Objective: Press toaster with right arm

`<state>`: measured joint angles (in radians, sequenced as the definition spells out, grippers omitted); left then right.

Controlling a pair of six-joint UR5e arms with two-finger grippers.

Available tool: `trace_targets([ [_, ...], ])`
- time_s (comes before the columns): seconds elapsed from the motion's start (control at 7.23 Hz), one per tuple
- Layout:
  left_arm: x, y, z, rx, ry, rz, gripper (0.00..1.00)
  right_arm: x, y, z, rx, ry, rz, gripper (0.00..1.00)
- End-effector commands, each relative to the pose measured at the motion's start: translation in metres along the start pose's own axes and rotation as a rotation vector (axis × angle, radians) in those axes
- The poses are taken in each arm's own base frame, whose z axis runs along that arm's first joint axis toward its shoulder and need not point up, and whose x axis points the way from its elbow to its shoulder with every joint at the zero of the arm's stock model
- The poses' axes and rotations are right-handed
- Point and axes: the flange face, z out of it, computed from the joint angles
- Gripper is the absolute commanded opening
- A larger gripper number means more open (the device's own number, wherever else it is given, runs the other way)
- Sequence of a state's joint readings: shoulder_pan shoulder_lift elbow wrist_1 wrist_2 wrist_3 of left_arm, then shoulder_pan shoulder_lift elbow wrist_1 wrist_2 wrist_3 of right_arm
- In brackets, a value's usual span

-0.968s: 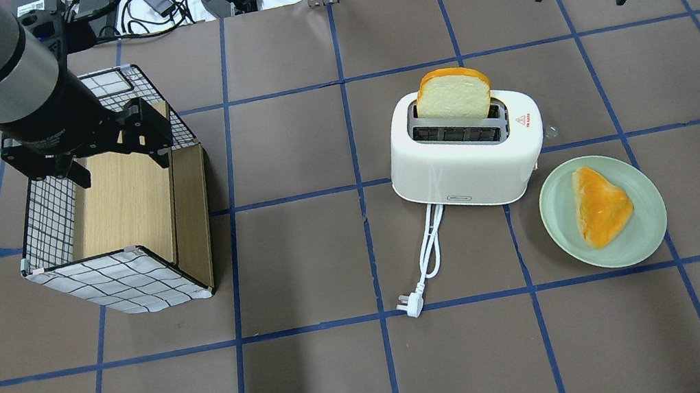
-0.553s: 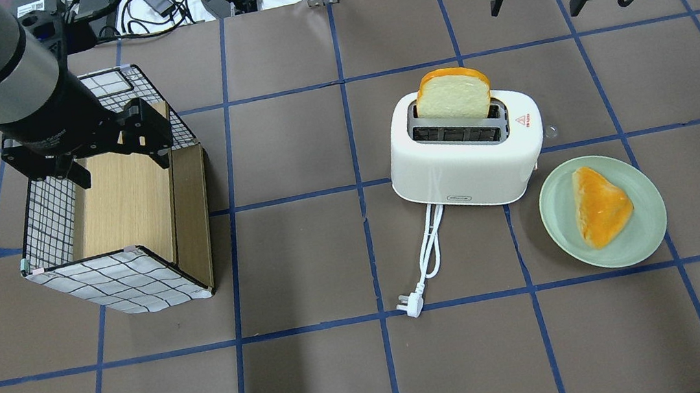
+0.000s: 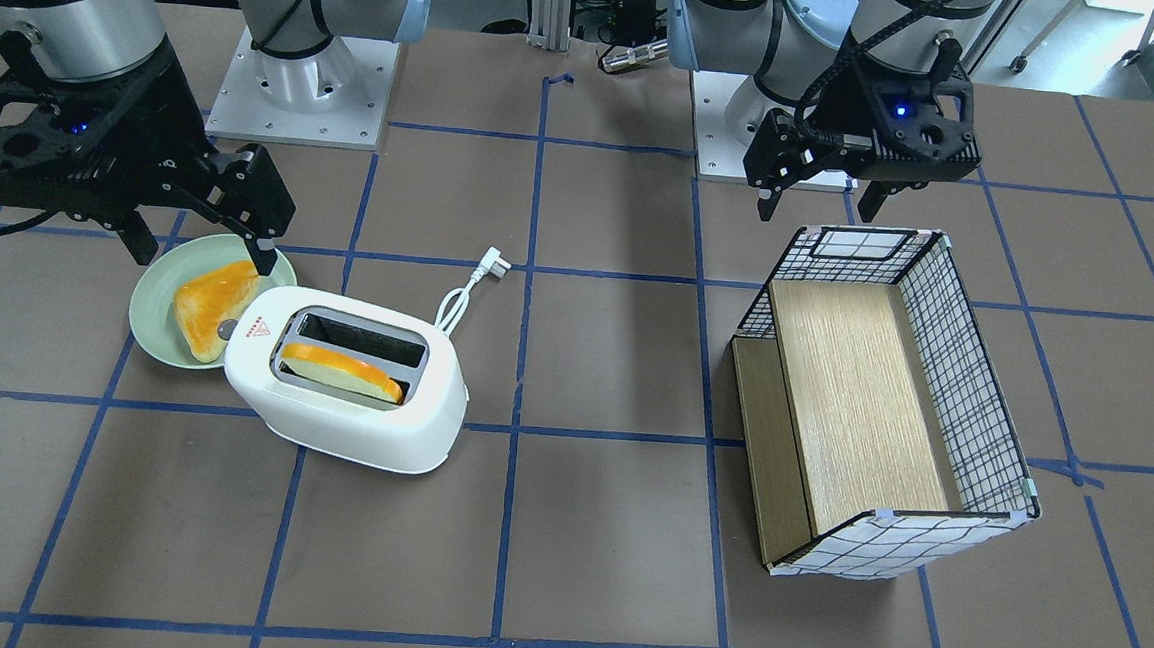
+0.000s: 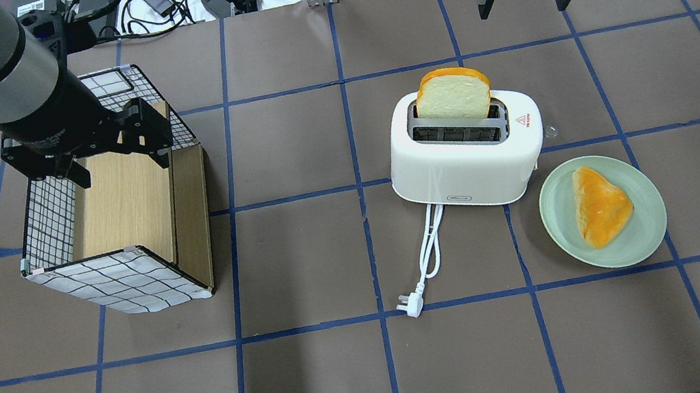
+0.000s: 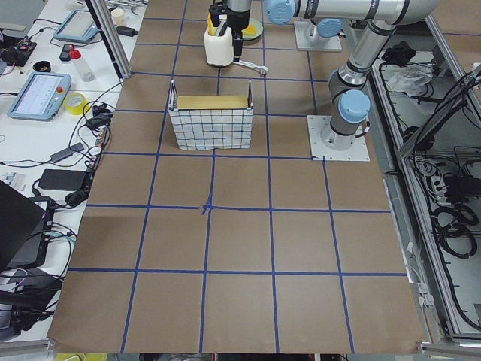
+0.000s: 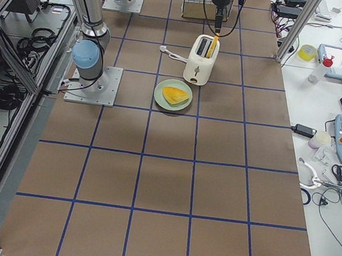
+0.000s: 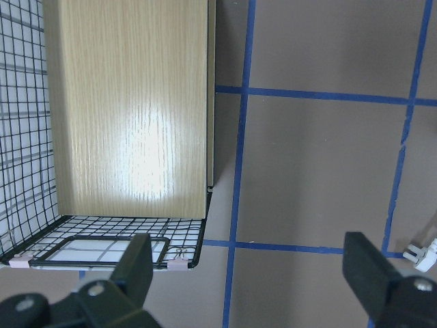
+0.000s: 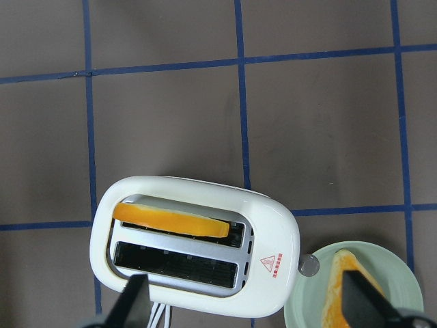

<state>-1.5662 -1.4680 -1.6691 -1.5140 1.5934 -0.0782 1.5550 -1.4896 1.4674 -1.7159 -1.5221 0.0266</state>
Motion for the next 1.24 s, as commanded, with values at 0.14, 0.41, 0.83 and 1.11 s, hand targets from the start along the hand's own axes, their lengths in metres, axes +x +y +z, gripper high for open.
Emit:
trace_targets([
  [0.14,0.0,0.0,0.0,0.0,0.001,0.0,1.0,0.006,0.013,0.007,-0.129,0.02,-0.002,1.0],
  [0.41,0.0,0.0,0.0,0.0,0.0,0.0,1.0,0.009,0.016,0.01,-0.16,0.036,0.006,1.0],
  [0.83,0.0,0.0,0.0,0.0,0.0,0.0,1.0,0.013,0.023,0.012,-0.218,0.042,0.013,1.0],
  [1.11,0.0,0.0,0.0,0.0,0.0,0.0,1.0,0.012,0.024,0.009,-0.216,0.073,0.002,1.0],
])
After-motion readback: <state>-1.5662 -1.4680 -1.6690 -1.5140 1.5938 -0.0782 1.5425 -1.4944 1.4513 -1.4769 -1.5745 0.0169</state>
